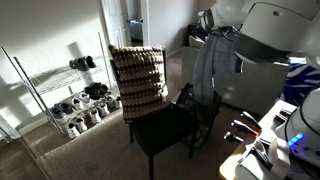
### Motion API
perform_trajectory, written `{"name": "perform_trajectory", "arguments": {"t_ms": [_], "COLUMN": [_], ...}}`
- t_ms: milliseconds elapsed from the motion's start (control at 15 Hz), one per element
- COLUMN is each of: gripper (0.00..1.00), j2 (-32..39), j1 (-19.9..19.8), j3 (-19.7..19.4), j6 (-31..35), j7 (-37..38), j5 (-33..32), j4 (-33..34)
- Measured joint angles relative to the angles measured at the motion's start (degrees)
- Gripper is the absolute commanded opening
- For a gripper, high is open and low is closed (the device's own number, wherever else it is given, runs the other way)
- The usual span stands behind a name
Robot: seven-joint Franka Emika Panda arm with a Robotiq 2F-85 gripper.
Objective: Move the jeans to the chair on the right
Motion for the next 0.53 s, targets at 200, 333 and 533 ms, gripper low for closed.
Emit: {"name": "perform_trajectory", "arguments": {"t_ms": [200,333,533], "gripper": [0.03,0.03,0.03], "j2": [0.02,0.12,0.72], "j1": [-2.61,-3.53,-3.60], "j3": [1.50,1.93,1.95], "j6": [-1.08,-1.23,-1.23], "j7": [0.00,0.00,0.00], "j5": [-3.50,-5.16,-6.69], "j4": [0.75,1.32,2.44]}}
